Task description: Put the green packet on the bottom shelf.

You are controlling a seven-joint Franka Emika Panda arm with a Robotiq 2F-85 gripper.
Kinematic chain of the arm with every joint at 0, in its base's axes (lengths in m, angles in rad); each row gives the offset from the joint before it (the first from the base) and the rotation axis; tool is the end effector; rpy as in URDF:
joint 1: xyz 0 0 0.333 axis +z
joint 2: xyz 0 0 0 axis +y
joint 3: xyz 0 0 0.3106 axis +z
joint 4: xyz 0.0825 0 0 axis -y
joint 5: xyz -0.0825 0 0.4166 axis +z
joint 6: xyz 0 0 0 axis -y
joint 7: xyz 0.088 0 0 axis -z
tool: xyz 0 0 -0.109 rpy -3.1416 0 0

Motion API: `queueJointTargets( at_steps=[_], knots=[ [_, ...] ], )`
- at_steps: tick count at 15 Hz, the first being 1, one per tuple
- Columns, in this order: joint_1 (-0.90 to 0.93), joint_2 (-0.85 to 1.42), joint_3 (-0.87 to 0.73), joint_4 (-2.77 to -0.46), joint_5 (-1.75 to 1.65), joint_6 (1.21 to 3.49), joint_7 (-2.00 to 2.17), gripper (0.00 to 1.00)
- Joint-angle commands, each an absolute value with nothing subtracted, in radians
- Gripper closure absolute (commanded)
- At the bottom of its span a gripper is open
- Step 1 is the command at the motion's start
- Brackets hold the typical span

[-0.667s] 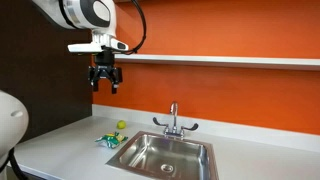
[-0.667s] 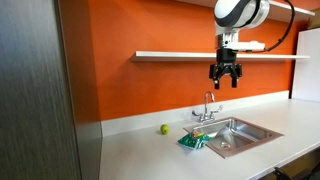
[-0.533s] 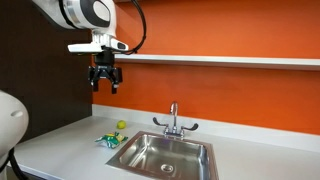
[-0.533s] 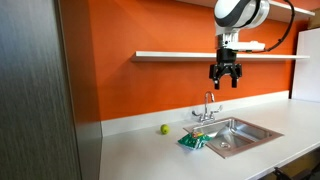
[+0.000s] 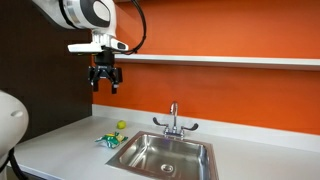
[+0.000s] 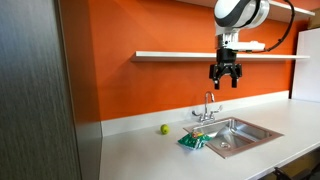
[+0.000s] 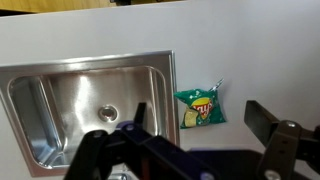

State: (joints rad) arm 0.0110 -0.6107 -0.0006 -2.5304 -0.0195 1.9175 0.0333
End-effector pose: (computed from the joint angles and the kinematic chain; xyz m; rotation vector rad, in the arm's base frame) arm 0.3969 0.0027 0.4607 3.1235 -0.0252 -0.0028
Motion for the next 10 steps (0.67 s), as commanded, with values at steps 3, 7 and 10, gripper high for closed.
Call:
queueJointTargets(
  at_steps=[3,7,10],
  knots=[
    [0.006,-0.560,0.003,-2.508,-0.034,1.942,0.012,0.00],
    [0.020,-0.459,-0.004,-2.496,-0.023,2.016,-0.024,0.00],
    [0.031,-0.370,-0.002,-2.482,-0.015,2.075,-0.045,0.00]
  ],
)
